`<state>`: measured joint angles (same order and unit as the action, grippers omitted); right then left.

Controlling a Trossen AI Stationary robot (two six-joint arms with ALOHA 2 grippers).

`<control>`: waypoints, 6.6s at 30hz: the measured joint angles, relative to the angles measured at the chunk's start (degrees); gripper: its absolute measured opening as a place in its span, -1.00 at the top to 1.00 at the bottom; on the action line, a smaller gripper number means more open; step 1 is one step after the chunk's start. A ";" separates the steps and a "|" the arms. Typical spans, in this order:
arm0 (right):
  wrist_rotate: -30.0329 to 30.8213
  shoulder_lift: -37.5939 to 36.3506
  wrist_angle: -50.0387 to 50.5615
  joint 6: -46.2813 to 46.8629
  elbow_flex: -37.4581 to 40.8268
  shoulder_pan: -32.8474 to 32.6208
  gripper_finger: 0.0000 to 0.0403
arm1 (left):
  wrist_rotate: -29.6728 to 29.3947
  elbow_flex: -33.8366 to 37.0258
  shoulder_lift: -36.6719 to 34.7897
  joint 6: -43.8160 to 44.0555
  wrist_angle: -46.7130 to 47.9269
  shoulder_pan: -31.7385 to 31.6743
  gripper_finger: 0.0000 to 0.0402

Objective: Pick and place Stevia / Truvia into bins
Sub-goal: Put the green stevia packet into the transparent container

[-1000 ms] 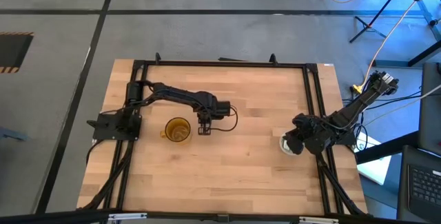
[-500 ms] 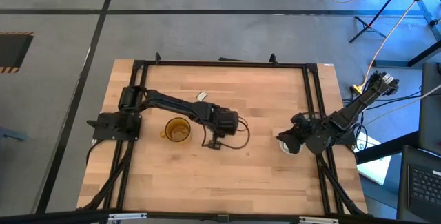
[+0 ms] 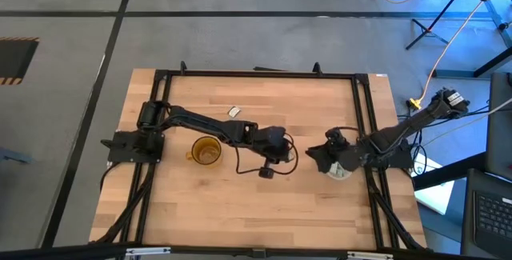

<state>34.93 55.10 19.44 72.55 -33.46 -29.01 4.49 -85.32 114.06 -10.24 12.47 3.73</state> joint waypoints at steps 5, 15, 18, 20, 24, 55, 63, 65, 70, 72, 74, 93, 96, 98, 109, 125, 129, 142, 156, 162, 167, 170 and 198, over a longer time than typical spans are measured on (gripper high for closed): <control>0.02 2.57 -7.83 -6.97 -0.01 2.34 0.38 | -2.95 0.00 0.00 1.56 -4.15 0.00 0.98; -0.54 5.37 -13.26 -13.36 -0.01 4.25 0.38 | -5.55 0.02 0.02 1.00 -8.26 0.09 0.98; -0.62 5.22 -13.27 -14.97 -0.01 4.26 0.38 | -5.57 0.02 0.02 0.97 -8.23 0.35 0.99; -0.61 5.13 -13.43 -15.33 -0.01 4.25 0.38 | -5.57 0.02 0.02 1.01 -8.12 0.50 0.99; -0.70 5.13 -13.18 -15.37 -0.01 4.26 0.38 | -6.32 0.02 0.02 0.52 -8.09 1.06 0.98; -2.20 5.15 -10.05 -18.80 0.01 5.24 0.97 | -18.10 0.02 0.02 -5.09 -7.75 4.09 0.86; -3.11 5.15 -4.72 -16.97 0.01 5.24 0.99 | -20.34 0.09 -0.77 -3.77 1.15 4.02 0.49; -4.54 4.81 -2.63 -15.38 0.03 5.11 0.99 | -22.34 0.08 -1.88 -2.61 7.39 3.46 0.44; -6.08 1.71 2.70 -12.83 -1.45 1.81 0.99 | -23.80 0.07 -4.77 4.01 22.42 -0.54 0.39; -6.13 -0.48 7.89 -10.24 -2.45 -0.33 0.99 | -22.64 0.07 -5.66 5.99 27.53 -2.33 0.39; -6.07 -2.35 12.47 -5.72 -2.79 -2.80 0.99 | -22.27 0.07 -6.22 7.31 30.30 -3.93 0.40; -6.57 -5.58 35.64 22.26 -1.28 -20.03 1.00 | -12.21 0.07 -6.56 6.50 38.35 -16.03 0.43; -6.68 -4.71 35.66 24.59 0.64 -20.03 1.00 | -12.24 0.08 -6.56 6.51 39.22 -17.09 0.43; -7.38 -4.28 35.77 24.99 2.09 -20.01 1.00 | -12.24 0.07 -6.56 6.49 39.23 -17.66 0.43; -10.62 -3.74 35.79 25.04 2.98 -20.01 0.74 | -12.27 0.09 -5.47 8.31 40.71 -21.31 0.40; -4.98 -3.85 36.17 28.78 2.32 -19.98 0.43 | -12.52 0.11 2.15 16.55 43.04 -26.80 0.47; -4.98 -3.85 36.17 28.74 2.32 -20.00 0.43 | -12.75 0.11 4.44 17.40 42.82 -27.35 0.50; -5.00 -3.85 36.13 28.72 2.32 -20.00 0.43 | -13.02 -0.15 7.32 17.56 42.84 -26.92 0.73; -3.64 -4.75 35.65 28.69 1.98 -19.98 0.43 | -13.25 0.33 5.56 16.06 42.60 -25.54 0.98; 1.51 -5.16 35.52 24.32 -1.60 -20.00 0.43 | -12.38 0.21 0.60 14.72 40.52 -22.01 0.99; 4.12 -5.15 32.67 13.92 -3.01 -19.96 0.43 | -3.70 0.20 -2.64 10.35 33.72 -18.11 0.98; 7.46 -4.83 27.41 -0.36 -3.01 -19.96 0.43 | 11.11 0.20 -3.64 8.38 26.37 -15.95 0.98; -7.37 11.21 -37.45 -83.40 -2.99 -5.57 0.43 | 50.68 0.11 -4.24 13.51 -6.69 -4.49 0.96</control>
<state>27.56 66.30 -18.01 -10.85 -36.45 -34.58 55.17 -85.21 109.82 3.27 5.78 -0.76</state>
